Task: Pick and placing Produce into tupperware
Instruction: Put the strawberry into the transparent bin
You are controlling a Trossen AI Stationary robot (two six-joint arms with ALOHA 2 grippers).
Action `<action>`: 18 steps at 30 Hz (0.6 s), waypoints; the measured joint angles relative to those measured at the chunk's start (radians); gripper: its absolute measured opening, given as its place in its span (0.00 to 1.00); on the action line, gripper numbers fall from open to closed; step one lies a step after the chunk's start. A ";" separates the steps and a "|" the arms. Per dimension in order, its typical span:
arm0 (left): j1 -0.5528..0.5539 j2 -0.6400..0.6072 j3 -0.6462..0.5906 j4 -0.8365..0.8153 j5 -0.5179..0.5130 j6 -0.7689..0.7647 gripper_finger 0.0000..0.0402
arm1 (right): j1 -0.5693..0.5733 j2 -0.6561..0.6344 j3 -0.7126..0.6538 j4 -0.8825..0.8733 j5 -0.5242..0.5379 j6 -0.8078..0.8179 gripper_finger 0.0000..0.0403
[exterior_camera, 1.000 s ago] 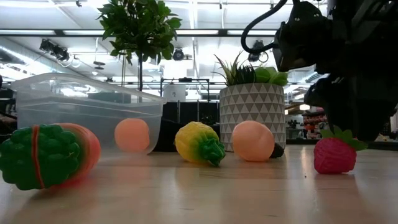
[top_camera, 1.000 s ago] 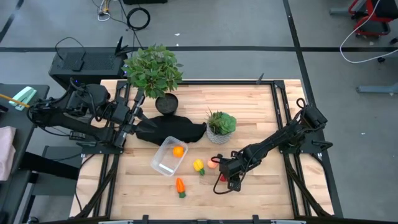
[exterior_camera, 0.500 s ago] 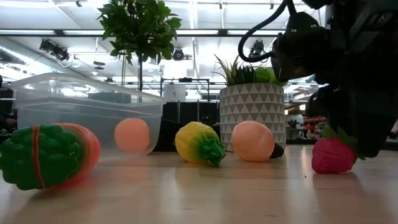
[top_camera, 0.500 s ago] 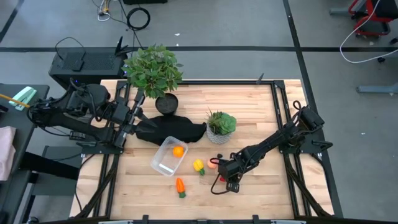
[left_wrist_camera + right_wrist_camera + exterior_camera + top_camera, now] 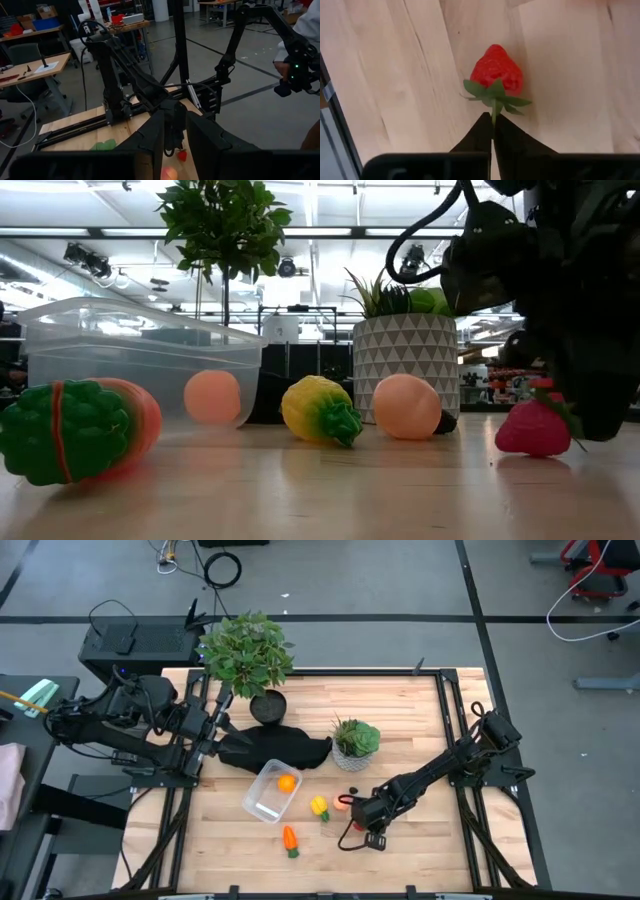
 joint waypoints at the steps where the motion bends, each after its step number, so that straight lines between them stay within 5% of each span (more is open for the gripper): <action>1: 0.000 0.000 0.000 0.000 0.000 0.000 0.23 | 0.000 0.000 0.000 -0.003 -0.004 0.005 0.02; 9: 0.000 0.000 0.000 0.000 0.000 0.000 0.22 | 0.000 0.000 0.169 -0.151 0.026 -0.056 0.01; 18: 0.000 0.000 0.000 0.000 0.000 0.012 0.22 | -0.115 0.001 0.470 -0.217 0.218 -0.226 0.00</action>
